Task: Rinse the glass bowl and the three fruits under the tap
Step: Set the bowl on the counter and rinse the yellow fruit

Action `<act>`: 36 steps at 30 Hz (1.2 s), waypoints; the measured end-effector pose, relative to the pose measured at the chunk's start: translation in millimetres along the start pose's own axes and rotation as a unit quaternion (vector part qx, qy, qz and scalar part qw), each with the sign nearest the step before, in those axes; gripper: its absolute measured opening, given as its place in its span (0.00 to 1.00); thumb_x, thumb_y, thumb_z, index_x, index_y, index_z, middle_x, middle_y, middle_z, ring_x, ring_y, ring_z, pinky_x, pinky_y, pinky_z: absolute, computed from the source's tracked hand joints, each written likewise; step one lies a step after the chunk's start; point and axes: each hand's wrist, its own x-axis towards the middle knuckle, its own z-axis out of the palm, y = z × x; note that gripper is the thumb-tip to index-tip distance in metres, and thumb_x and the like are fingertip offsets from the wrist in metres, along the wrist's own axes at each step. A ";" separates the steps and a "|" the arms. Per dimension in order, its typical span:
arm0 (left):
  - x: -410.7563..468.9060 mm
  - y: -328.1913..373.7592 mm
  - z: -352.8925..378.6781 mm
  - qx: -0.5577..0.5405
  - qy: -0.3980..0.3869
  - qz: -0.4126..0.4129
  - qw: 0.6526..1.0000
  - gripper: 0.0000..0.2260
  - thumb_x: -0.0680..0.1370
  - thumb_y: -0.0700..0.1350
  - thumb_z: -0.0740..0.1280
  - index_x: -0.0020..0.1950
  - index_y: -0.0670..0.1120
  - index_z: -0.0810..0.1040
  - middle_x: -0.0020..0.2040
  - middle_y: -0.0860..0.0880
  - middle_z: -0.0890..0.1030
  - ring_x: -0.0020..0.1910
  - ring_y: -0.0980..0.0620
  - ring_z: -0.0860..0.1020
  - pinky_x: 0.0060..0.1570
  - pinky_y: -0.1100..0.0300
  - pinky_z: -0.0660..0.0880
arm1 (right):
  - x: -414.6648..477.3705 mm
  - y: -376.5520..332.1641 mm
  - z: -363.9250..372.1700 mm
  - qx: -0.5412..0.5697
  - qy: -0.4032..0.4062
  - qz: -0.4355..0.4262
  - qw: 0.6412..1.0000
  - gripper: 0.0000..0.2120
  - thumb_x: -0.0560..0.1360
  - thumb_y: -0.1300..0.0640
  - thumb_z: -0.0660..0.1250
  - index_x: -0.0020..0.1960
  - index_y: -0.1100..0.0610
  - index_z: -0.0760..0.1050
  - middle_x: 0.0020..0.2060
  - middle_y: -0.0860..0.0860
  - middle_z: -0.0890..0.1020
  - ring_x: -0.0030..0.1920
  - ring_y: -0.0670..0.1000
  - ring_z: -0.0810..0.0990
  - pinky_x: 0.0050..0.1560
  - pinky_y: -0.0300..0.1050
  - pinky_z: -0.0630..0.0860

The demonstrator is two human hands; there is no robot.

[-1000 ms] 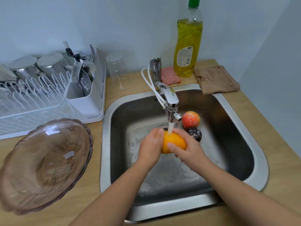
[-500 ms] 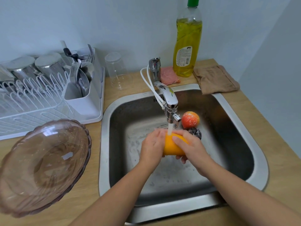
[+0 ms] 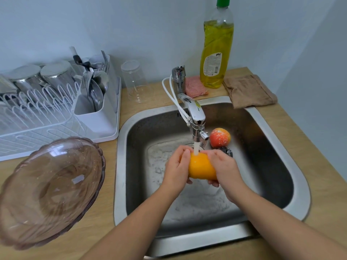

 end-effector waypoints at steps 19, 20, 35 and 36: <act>-12.5 -2.5 6.6 -0.016 -0.043 -0.030 0.998 0.14 0.74 0.55 0.69 0.57 0.59 0.70 0.58 0.49 0.73 0.53 0.47 0.78 0.42 0.58 0.81 | 9.1 -9.3 -3.3 0.012 0.044 0.066 0.997 0.10 0.78 0.50 0.58 0.49 0.49 0.77 0.43 0.60 0.79 0.27 0.55 0.78 0.24 0.42 0.73; -12.9 -6.1 5.5 0.038 -0.044 -0.009 0.998 0.17 0.72 0.56 0.70 0.58 0.61 0.69 0.57 0.51 0.73 0.53 0.50 0.77 0.43 0.58 0.80 | 11.0 -9.8 -5.8 0.016 0.014 0.093 0.995 0.11 0.79 0.50 0.57 0.50 0.49 0.77 0.43 0.61 0.79 0.26 0.55 0.78 0.24 0.41 0.71; -13.2 -7.4 1.8 0.096 -0.084 0.005 0.992 0.19 0.78 0.54 0.65 0.68 0.58 0.65 0.64 0.49 0.67 0.51 0.47 0.78 0.39 0.63 0.79 | 12.0 0.0 -15.5 -0.030 0.025 0.037 0.999 0.10 0.80 0.50 0.57 0.48 0.51 0.74 0.42 0.59 0.77 0.26 0.55 0.77 0.22 0.40 0.69; -12.9 -6.1 1.1 0.085 -0.074 0.021 0.993 0.17 0.78 0.53 0.65 0.65 0.60 0.66 0.62 0.47 0.69 0.47 0.48 0.79 0.37 0.63 0.79 | 10.2 -0.8 -16.2 -0.020 0.010 0.027 0.999 0.09 0.80 0.49 0.58 0.49 0.50 0.75 0.42 0.59 0.78 0.26 0.55 0.77 0.22 0.41 0.69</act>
